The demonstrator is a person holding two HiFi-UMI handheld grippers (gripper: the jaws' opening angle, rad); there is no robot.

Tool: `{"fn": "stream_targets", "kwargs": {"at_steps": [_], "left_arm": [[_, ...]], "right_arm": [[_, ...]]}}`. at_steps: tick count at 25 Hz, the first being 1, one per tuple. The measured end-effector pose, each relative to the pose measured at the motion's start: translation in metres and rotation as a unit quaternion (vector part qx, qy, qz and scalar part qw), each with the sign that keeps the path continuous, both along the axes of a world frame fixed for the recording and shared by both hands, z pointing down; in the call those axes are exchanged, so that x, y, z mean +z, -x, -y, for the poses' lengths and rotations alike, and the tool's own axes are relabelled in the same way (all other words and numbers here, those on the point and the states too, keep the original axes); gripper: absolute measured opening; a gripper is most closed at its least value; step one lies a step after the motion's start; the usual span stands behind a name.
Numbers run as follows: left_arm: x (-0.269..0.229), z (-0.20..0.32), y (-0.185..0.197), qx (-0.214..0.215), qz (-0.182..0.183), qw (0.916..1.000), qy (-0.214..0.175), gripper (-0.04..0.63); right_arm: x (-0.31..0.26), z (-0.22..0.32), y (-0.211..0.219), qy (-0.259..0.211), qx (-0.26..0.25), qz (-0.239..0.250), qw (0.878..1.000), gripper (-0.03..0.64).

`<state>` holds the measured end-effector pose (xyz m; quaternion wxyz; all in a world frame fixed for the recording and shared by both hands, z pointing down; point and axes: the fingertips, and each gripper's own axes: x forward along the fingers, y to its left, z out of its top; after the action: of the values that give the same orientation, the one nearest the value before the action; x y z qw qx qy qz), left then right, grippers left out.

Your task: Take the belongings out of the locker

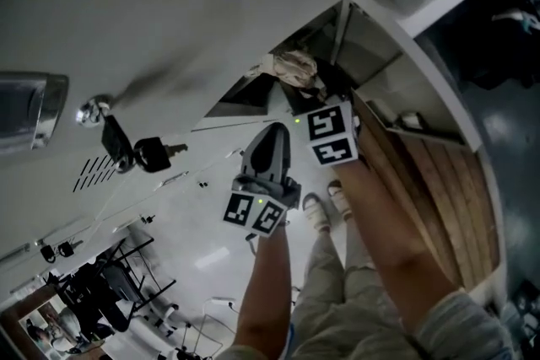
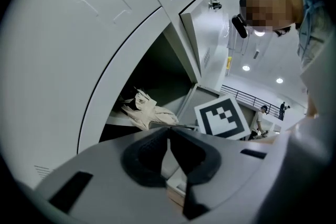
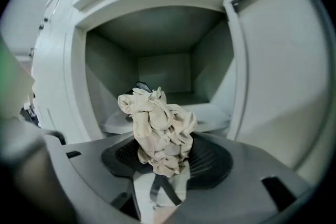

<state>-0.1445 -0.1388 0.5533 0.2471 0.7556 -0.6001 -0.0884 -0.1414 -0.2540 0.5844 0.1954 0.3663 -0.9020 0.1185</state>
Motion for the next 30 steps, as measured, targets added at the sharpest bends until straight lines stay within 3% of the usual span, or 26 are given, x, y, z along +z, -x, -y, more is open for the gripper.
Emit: {"fn": "stream_targets", "kwargs": {"at_steps": [9, 15, 22, 30], "left_arm": [[-0.012, 0.003, 0.003, 0.000, 0.010, 0.9999, -0.004, 0.005], [-0.020, 0.000, 0.003, 0.004, 0.015, 0.9999, -0.007, 0.005], [-0.029, -0.010, -0.003, 0.015, 0.023, 0.9996, -0.007, 0.005], [-0.050, -0.021, -0.023, 0.058, 0.037, 0.9976, -0.009, 0.005]], "right_arm": [[-0.015, -0.027, -0.009, 0.025, -0.013, 0.067, 0.997, 0.229], [-0.031, -0.041, -0.017, 0.016, -0.033, 0.064, 0.997, 0.227], [-0.038, -0.061, -0.048, 0.020, -0.022, 0.059, 0.998, 0.229], [-0.063, -0.093, -0.077, 0.036, -0.024, 0.071, 0.997, 0.227]]}}
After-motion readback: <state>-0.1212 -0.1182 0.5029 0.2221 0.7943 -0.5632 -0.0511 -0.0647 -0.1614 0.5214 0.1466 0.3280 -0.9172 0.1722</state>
